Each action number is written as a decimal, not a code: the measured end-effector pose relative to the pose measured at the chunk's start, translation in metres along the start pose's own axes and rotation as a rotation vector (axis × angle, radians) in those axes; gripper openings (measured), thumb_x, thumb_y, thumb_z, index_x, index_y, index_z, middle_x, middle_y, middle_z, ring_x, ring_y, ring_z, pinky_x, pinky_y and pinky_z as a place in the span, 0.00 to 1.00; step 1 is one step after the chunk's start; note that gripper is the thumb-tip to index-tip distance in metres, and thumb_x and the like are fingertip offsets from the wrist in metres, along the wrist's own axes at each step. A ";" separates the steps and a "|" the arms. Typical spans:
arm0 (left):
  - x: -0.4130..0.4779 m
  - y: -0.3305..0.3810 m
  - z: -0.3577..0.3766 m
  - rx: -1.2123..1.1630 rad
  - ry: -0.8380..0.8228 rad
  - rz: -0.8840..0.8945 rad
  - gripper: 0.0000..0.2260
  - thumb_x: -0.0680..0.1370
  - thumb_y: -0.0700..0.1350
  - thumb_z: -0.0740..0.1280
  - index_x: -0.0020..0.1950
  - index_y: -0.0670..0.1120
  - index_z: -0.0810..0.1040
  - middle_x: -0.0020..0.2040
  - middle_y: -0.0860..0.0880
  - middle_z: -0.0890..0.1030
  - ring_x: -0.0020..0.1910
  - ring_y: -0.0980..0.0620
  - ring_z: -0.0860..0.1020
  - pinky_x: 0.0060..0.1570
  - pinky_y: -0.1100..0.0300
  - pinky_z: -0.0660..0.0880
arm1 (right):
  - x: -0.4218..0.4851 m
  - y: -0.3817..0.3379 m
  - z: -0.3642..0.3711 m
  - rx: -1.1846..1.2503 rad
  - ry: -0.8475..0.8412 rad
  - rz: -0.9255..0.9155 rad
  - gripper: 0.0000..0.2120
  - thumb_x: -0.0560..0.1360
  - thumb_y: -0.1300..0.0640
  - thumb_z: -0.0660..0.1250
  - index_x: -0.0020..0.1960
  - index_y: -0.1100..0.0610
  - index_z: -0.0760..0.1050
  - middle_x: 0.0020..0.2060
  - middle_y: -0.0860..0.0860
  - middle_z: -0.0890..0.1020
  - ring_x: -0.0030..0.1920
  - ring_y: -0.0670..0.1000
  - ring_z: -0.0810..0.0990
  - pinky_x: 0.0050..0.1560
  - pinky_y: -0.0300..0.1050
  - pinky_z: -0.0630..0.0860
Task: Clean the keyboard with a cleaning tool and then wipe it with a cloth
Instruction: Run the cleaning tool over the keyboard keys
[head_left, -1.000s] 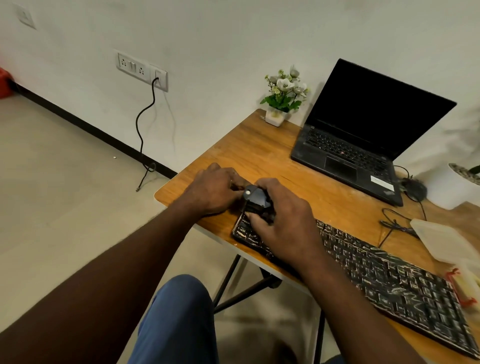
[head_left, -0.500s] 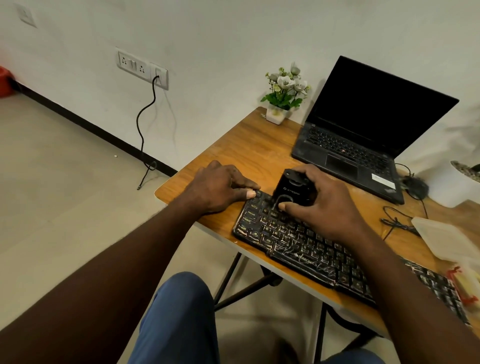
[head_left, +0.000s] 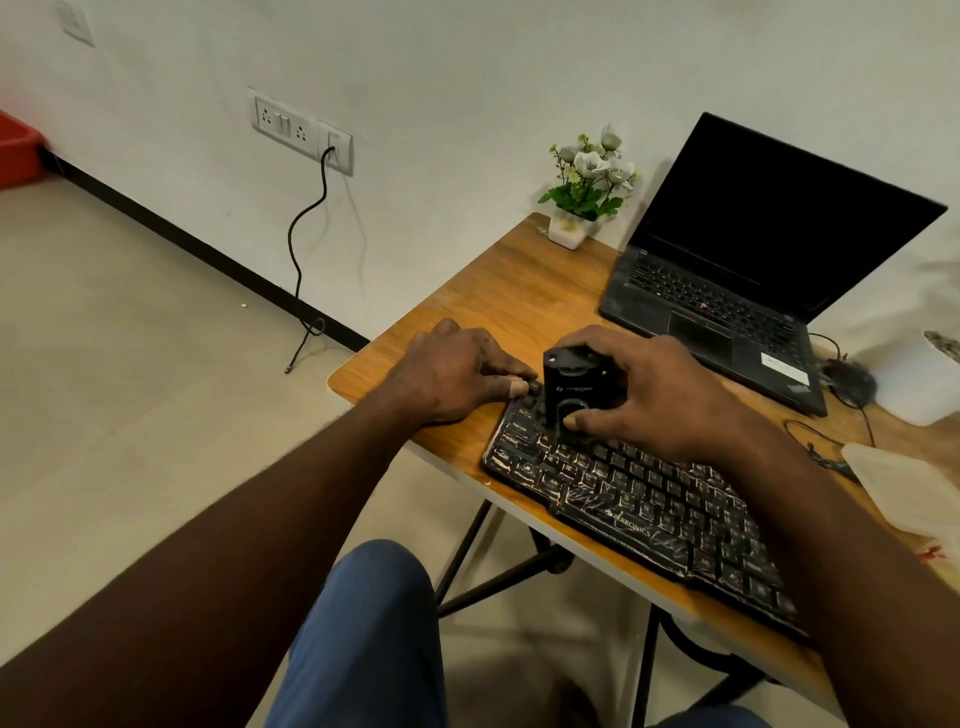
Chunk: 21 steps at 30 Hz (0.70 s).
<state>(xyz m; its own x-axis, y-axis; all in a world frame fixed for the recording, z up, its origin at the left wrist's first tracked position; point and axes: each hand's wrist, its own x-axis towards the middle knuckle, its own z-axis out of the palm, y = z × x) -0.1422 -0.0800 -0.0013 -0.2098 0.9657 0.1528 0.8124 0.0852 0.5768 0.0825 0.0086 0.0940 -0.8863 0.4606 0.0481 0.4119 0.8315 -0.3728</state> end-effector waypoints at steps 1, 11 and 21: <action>0.000 0.000 0.000 0.005 -0.004 0.001 0.10 0.78 0.67 0.65 0.60 0.75 0.76 0.60 0.63 0.77 0.62 0.52 0.67 0.62 0.44 0.66 | 0.003 0.003 0.000 -0.025 0.040 0.024 0.32 0.70 0.55 0.81 0.69 0.41 0.72 0.57 0.40 0.80 0.54 0.41 0.81 0.52 0.36 0.79; 0.000 0.001 0.000 0.029 -0.011 0.002 0.12 0.79 0.67 0.64 0.62 0.72 0.77 0.62 0.60 0.77 0.65 0.50 0.67 0.62 0.44 0.65 | 0.014 0.001 0.011 -0.010 0.101 0.003 0.31 0.71 0.56 0.80 0.69 0.43 0.72 0.57 0.42 0.80 0.55 0.43 0.80 0.50 0.36 0.78; 0.000 0.001 0.000 0.009 -0.013 -0.009 0.10 0.80 0.66 0.64 0.61 0.74 0.76 0.61 0.61 0.77 0.64 0.51 0.67 0.63 0.45 0.65 | 0.017 0.001 0.012 -0.051 0.162 0.012 0.31 0.71 0.56 0.80 0.69 0.42 0.72 0.56 0.43 0.81 0.54 0.44 0.80 0.51 0.37 0.77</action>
<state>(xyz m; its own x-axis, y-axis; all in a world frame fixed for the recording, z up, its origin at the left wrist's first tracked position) -0.1417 -0.0802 -0.0006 -0.2104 0.9680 0.1371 0.8153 0.0963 0.5710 0.0651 0.0139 0.0828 -0.8370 0.5115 0.1943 0.4365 0.8384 -0.3265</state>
